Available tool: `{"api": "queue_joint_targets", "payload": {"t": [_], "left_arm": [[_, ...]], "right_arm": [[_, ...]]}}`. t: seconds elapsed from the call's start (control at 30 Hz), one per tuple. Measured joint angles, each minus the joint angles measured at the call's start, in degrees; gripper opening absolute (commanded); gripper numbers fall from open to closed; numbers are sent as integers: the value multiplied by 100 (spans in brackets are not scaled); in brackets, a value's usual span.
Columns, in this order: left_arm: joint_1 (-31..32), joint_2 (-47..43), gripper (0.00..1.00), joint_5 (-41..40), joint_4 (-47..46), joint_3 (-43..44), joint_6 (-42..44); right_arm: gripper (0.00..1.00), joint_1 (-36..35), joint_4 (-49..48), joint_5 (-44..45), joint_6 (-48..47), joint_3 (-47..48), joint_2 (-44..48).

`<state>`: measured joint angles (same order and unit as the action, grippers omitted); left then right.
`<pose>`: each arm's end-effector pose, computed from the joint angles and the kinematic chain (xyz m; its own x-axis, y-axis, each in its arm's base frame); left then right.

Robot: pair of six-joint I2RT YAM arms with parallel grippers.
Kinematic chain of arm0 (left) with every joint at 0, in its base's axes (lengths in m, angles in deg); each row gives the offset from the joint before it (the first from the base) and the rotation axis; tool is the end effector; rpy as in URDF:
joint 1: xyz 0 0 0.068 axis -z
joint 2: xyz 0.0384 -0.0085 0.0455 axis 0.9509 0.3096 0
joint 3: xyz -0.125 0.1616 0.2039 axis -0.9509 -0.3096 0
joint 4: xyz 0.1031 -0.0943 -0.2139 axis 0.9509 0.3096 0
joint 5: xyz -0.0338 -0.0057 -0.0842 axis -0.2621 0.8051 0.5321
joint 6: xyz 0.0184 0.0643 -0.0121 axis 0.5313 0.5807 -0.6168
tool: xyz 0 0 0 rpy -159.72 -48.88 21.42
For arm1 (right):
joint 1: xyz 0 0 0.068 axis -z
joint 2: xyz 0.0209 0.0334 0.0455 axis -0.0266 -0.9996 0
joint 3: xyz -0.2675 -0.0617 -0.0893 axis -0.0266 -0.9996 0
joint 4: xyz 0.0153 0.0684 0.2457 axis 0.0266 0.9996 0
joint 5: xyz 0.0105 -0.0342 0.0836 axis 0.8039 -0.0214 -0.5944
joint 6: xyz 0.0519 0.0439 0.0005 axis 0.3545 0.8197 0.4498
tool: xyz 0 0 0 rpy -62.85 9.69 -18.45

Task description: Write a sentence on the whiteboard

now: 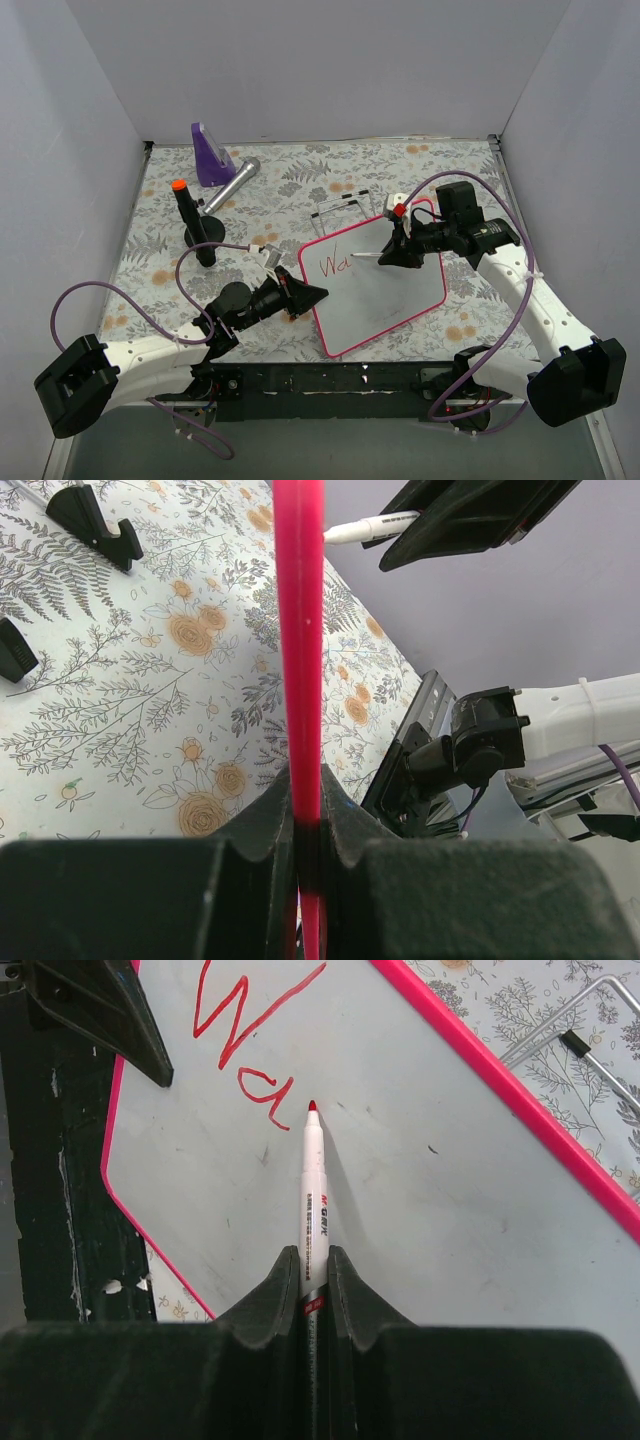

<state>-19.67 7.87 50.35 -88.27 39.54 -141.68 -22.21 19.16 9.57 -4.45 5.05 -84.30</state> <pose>0.1177 -0.1633 0.2187 -0.8451 -0.4901 -0.2136 0.1650 0.1409 -0.9762 0.1991 0.1175 0.3229 -0.1204 -0.4714 -0.8737 -0.9721 0.2342 0.0075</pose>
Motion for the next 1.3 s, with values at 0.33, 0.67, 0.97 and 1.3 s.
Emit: {"api": "queue_joint_targets", "payload": {"t": [0.33,0.67,0.97,1.3], "left_arm": [[0,-2,0,-4,20,-11,-17],[0,-17,0,-20,28,-15,-42],[0,-22,0,-35,9,-52,-52],[0,-22,0,-48,-22,-63,-66]], "right_arm": [[1,0,11,-20,-46,-157,4],[1,0,94,-20,-138,-400,122],[1,0,116,-83,-120,-229,-74],[1,264,39,-164,20,-37,-162]]}}
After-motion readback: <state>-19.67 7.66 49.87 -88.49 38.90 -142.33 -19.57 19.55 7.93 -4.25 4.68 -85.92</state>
